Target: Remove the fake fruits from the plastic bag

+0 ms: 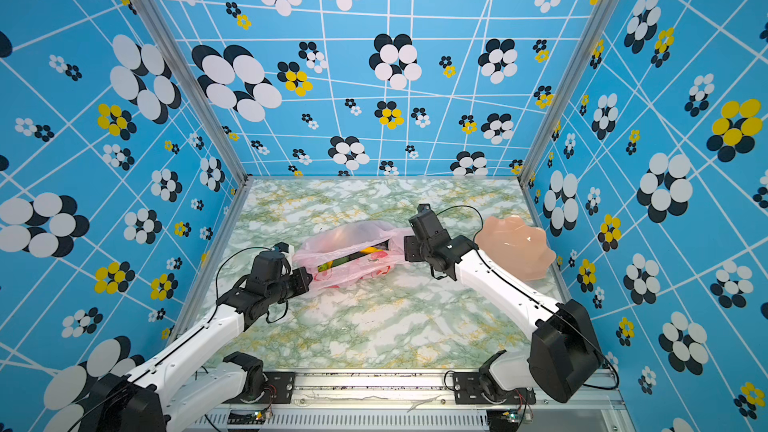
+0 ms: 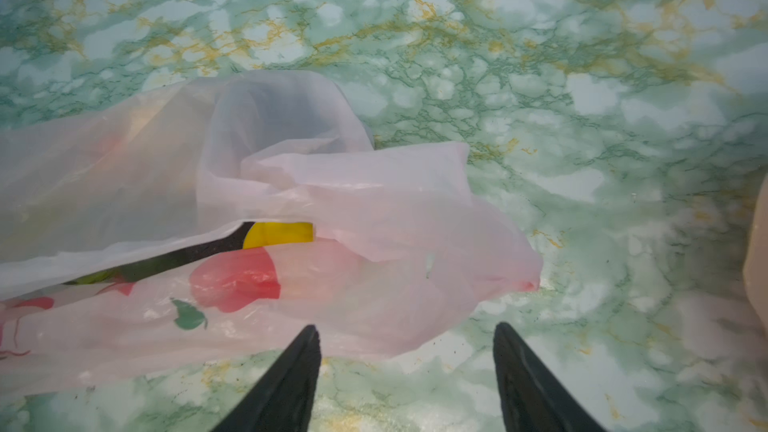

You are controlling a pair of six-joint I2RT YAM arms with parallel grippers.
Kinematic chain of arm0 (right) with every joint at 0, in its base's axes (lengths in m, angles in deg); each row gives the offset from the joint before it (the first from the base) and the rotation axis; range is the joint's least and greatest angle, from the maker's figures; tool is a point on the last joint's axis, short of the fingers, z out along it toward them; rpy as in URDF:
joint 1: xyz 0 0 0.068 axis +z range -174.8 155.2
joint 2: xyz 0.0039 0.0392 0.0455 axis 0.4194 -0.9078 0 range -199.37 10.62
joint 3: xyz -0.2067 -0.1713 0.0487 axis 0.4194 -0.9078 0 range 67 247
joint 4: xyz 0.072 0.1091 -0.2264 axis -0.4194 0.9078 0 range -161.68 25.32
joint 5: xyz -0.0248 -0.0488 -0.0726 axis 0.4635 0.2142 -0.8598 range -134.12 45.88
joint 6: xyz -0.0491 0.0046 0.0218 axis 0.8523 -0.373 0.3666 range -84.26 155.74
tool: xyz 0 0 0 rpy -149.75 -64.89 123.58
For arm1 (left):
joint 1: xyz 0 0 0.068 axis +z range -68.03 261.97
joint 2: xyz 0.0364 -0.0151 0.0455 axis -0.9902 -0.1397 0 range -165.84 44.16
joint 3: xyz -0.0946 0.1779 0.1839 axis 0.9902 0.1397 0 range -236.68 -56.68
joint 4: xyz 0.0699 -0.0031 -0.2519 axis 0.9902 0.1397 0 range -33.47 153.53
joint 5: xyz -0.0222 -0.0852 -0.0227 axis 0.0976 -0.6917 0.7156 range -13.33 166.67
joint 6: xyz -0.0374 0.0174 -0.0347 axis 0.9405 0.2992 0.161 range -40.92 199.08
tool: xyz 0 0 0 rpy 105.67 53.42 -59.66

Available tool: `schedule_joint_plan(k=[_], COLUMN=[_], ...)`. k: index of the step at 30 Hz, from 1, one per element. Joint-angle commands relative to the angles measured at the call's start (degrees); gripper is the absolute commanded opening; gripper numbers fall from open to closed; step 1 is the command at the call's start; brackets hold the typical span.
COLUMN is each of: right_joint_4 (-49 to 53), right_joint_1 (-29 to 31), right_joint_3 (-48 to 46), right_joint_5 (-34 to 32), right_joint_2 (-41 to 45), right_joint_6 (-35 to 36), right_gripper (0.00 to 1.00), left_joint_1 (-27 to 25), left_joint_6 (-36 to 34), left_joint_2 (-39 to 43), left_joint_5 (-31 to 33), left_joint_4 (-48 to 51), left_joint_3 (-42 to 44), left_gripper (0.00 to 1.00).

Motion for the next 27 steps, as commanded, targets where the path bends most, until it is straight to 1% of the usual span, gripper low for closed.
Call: schedule_joint_plan(k=[1, 3, 5, 7, 9, 11, 14, 16, 18, 21, 24, 27], right_joint_4=[6.9, 4.4, 2.9, 2.7, 2.8, 3.2, 5.3, 5.9, 6.1, 7.2, 8.2, 7.5], right_joint_1=[4.1, 5.0, 5.0, 5.0, 4.8, 3.9, 1.3, 0.2, -0.6, -2.2, -4.5, -7.8], right_joint_3=[1.7, 2.4, 4.3, 7.4, 11.2, 14.9, 20.9, 24.3, 27.8, 34.5, 39.6, 43.5], right_joint_5=[-8.6, -5.5, -4.0, -4.6, -6.5, -7.7, -8.4, -9.0, -9.2, -9.0, -6.8, 0.0], right_joint_2=[0.2, -1.9, -5.3, -9.6, -14.7, -19.3, -26.4, -29.9, -33.0, -37.4, -41.0, -43.7], right_joint_6=[2.3, 2.2, 2.0, 2.3, 2.8, 3.2, 2.7, 3.6, 5.1, 6.3, 6.5, 5.4], right_gripper=[0.70, 0.72, 0.74, 0.78, 0.84, 0.86, 0.84, 0.81, 0.76, 0.65, 0.44, 0.19], left_joint_1=[-0.6, -0.7, -0.6, -0.7, -0.9, -0.9, -0.9, -0.9, -0.9, -0.9, -0.8, -0.6], left_joint_6=[-1.5, -1.6, -1.6, -1.8, -2.1, -2.4, -2.9, -3.2, -3.9, -4.5, -4.9, -5.5], left_joint_2=[0.6, 0.0, -0.4, -0.7, -0.7, -0.5, -0.7, -0.9, -1.2, -1.3, -1.1, -0.4], left_joint_5=[1.9, 1.8, 1.7, 1.5, 1.5, 1.5, 1.8, 1.8, 1.7, 1.9, 1.8, 2.1], left_joint_4=[1.9, 1.8, 1.7, 2.0, 2.3, 2.4, 2.9, 2.9, 2.9, 2.6, 1.9, 0.8], left_joint_3=[-2.8, -3.4, -4.1, -4.9, -5.3, -5.6, -6.0, -6.2, -6.4, -6.5, -6.3, -5.7], left_gripper=[0.00, 0.00, 0.00, 0.00, 0.00, 0.00, 0.00, 0.00, 0.00, 0.00, 0.00, 0.00])
